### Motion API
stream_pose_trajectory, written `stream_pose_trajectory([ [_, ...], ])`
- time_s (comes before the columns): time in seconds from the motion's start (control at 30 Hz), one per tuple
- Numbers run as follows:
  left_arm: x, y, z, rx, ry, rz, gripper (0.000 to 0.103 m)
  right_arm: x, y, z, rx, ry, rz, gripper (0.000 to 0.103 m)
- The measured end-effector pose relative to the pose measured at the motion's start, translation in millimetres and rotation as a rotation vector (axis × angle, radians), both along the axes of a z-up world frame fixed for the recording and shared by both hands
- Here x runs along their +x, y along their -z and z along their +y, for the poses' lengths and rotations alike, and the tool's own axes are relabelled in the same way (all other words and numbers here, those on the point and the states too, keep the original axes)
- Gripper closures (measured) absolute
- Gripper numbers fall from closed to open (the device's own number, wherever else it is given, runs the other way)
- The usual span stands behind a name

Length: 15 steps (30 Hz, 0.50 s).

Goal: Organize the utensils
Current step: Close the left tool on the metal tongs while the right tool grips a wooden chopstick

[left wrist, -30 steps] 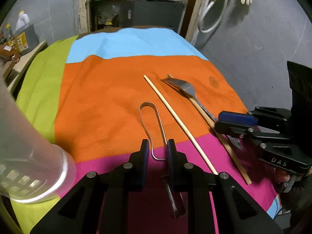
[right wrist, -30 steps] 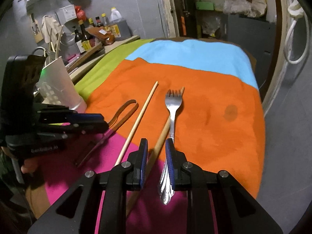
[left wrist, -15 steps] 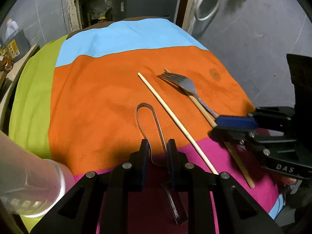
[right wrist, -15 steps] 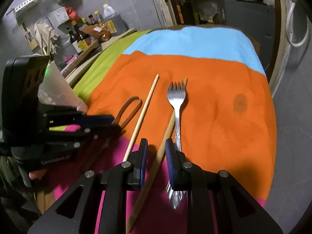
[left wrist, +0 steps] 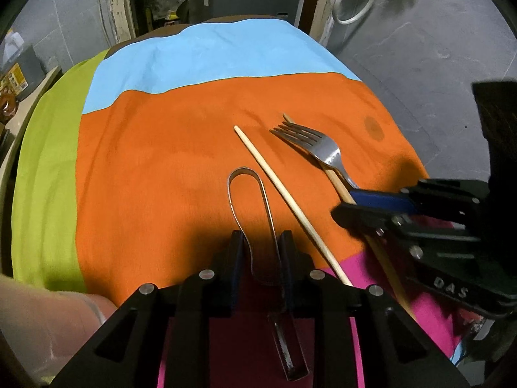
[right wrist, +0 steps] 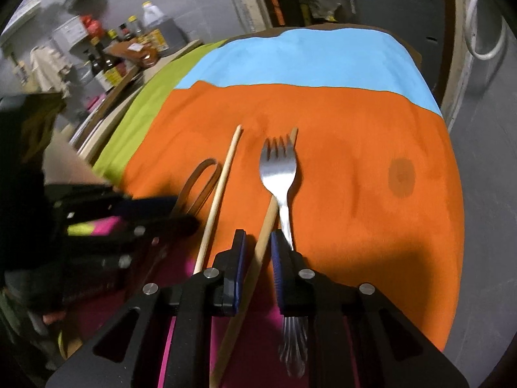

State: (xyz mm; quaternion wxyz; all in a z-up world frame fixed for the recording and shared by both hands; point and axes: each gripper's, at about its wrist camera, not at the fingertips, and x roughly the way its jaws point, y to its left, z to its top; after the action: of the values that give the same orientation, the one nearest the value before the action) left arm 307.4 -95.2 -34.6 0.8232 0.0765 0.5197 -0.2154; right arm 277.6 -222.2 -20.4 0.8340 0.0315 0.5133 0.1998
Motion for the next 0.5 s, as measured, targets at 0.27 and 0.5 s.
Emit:
stream_pose_trajectory([
  [0.27,-7,0,3,-0.003,-0.027,-0.022,0.088,1,2,-14,0.106,0.072,0.051,0.095],
  [0.5,-35,-4,29,-0.091,-0.074,-0.029,0.088,-23,0,-22,0.199,0.082,0.084,0.097],
])
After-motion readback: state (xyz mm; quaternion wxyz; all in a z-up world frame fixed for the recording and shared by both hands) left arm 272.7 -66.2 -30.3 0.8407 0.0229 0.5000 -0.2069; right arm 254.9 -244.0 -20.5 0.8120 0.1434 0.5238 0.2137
